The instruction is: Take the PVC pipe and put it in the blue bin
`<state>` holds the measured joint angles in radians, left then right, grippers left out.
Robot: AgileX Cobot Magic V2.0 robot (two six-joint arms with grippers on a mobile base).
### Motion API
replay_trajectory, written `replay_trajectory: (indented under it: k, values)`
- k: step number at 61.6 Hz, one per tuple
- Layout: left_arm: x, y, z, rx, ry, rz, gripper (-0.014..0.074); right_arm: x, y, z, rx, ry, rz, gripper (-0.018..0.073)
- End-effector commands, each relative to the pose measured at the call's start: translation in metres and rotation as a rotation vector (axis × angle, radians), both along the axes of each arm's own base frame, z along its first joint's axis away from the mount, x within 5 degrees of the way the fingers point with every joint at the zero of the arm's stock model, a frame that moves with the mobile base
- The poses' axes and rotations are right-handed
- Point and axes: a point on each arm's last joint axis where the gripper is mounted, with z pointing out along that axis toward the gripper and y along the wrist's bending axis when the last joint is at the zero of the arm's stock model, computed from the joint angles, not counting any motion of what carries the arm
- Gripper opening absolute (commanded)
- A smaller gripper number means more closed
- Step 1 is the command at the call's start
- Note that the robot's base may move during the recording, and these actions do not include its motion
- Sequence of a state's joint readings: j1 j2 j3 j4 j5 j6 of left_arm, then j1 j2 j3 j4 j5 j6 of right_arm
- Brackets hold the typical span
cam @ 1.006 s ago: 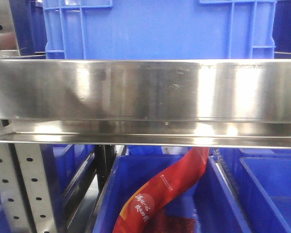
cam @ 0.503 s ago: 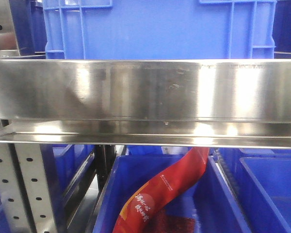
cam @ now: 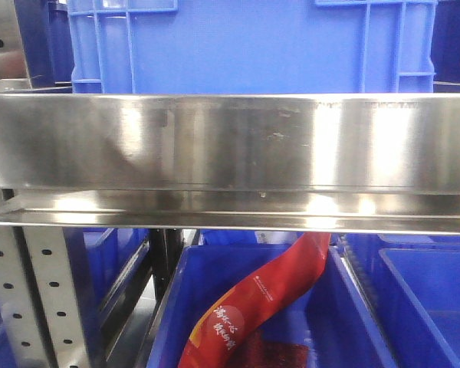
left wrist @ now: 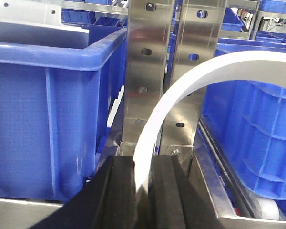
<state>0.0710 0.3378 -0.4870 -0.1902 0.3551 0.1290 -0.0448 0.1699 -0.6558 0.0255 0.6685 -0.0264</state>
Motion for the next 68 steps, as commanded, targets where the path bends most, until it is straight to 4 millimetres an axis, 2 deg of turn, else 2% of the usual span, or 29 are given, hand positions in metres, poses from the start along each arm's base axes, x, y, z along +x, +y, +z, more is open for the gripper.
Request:
replay_trajectory:
  k: [1, 35, 68]
  values:
    - [0.0, 0.0, 0.003, -0.007, -0.031, 0.007, -0.0111, 0.0, 0.0, 0.002, 0.0, -0.027, -0.002, -0.0169]
    - [0.0, 0.003, 0.014, -0.004, -0.15, 0.029, -0.0111, 0.0, 0.0, 0.002, 0.0, -0.027, -0.002, -0.0169]
    - [0.0, 0.003, 0.015, -0.006, -0.157, 0.03, -0.0111, 0.0, 0.0, 0.002, 0.0, -0.029, -0.002, -0.0169]
